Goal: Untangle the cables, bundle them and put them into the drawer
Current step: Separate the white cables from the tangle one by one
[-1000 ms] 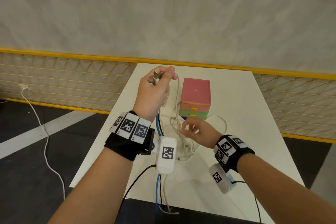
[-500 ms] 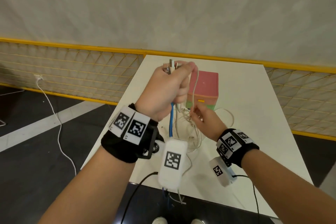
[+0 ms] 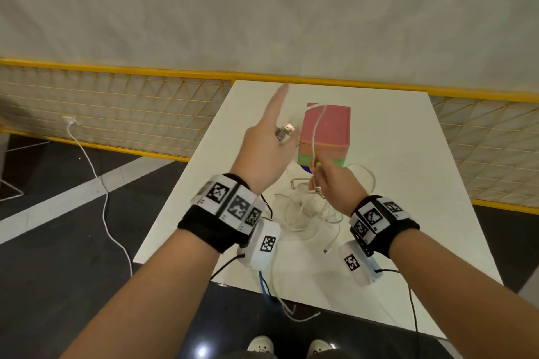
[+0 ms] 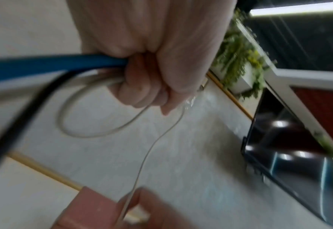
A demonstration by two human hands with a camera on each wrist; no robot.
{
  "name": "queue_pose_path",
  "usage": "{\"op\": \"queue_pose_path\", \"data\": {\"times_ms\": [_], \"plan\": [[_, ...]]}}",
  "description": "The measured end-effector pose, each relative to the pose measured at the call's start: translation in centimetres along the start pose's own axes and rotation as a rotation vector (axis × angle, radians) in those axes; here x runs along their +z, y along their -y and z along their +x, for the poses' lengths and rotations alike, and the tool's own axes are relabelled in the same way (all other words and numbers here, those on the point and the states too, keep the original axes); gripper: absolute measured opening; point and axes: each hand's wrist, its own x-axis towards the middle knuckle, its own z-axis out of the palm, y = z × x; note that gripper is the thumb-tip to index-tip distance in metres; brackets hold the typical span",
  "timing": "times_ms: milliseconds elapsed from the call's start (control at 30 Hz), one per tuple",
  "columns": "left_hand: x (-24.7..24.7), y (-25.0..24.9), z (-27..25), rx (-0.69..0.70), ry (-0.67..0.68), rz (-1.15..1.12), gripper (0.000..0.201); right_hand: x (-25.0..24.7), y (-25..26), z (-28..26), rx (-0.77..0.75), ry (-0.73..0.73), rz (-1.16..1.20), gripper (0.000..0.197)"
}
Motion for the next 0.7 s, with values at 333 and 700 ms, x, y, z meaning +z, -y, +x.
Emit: {"op": "queue_pose_path", "data": {"times_ms": [333,700], "plan": [[4.7,2.8,3.1,0.079,0.403,0.513,0.023,-4.4,0.8,0.9,-0.159,-0.193,0.098,0.013],[3.6,3.8,6.0,0.066,0.037,0.268,0.024,-5.1,-2.8,-0.2,-0.104,-0.162,-0.050,0.020]]}}
